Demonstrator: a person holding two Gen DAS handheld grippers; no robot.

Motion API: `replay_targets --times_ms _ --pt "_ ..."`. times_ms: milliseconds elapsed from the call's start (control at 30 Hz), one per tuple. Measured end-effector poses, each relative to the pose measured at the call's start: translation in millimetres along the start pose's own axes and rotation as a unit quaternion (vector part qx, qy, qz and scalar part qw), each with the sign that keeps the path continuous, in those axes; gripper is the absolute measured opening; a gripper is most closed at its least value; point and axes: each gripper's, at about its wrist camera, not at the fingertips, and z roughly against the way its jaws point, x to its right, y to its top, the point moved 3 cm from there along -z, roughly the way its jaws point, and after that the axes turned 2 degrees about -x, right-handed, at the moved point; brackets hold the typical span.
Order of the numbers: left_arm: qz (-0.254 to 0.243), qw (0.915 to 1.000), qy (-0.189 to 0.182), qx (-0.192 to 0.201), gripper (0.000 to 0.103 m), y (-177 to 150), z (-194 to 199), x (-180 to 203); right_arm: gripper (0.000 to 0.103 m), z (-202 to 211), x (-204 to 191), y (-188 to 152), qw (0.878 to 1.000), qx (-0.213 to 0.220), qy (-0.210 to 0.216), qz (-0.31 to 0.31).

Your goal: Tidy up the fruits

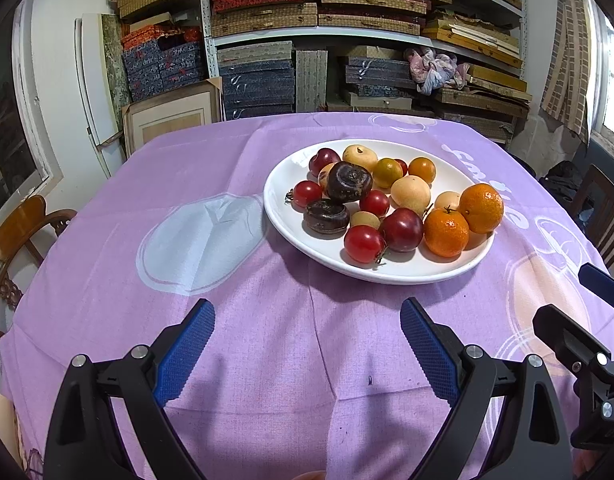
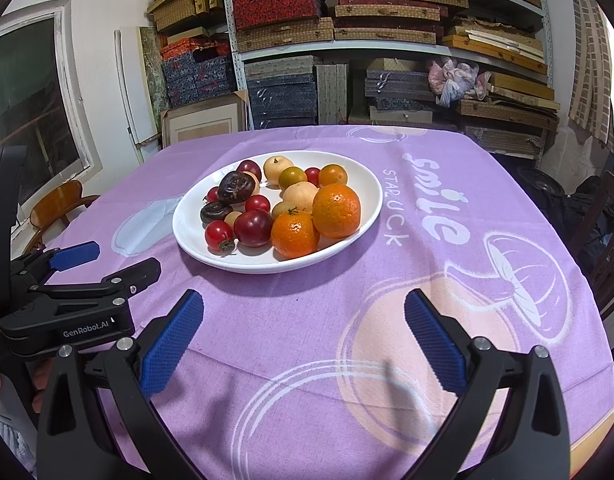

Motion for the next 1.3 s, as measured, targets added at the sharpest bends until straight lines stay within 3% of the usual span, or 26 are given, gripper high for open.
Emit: replay_targets --times_ms 433,833,933,1300 --pt "-0.003 1.0 -0.001 -0.008 0.095 -6.0 -3.7 1.3 0.099 -8.1 -8.4 -6.2 1.0 -0.013 -0.001 0.008" --pt "-0.023 0.9992 0.011 -0.03 0.095 -30.5 -10.8 6.1 0.099 -24.4 -25.4 -29.9 0.998 -0.057 -0.008 0.03" --pt "-0.013 0.9991 -0.002 -0.039 0.095 -33.1 -13.9 4.0 0.099 -24.6 -24.9 -30.7 0.998 -0.054 -0.008 0.028" --pt "-0.019 0.9997 0.007 -0.015 0.095 -29.9 -7.3 5.7 0.099 -19.9 -18.6 -26.9 0.999 -0.045 -0.004 0.014"
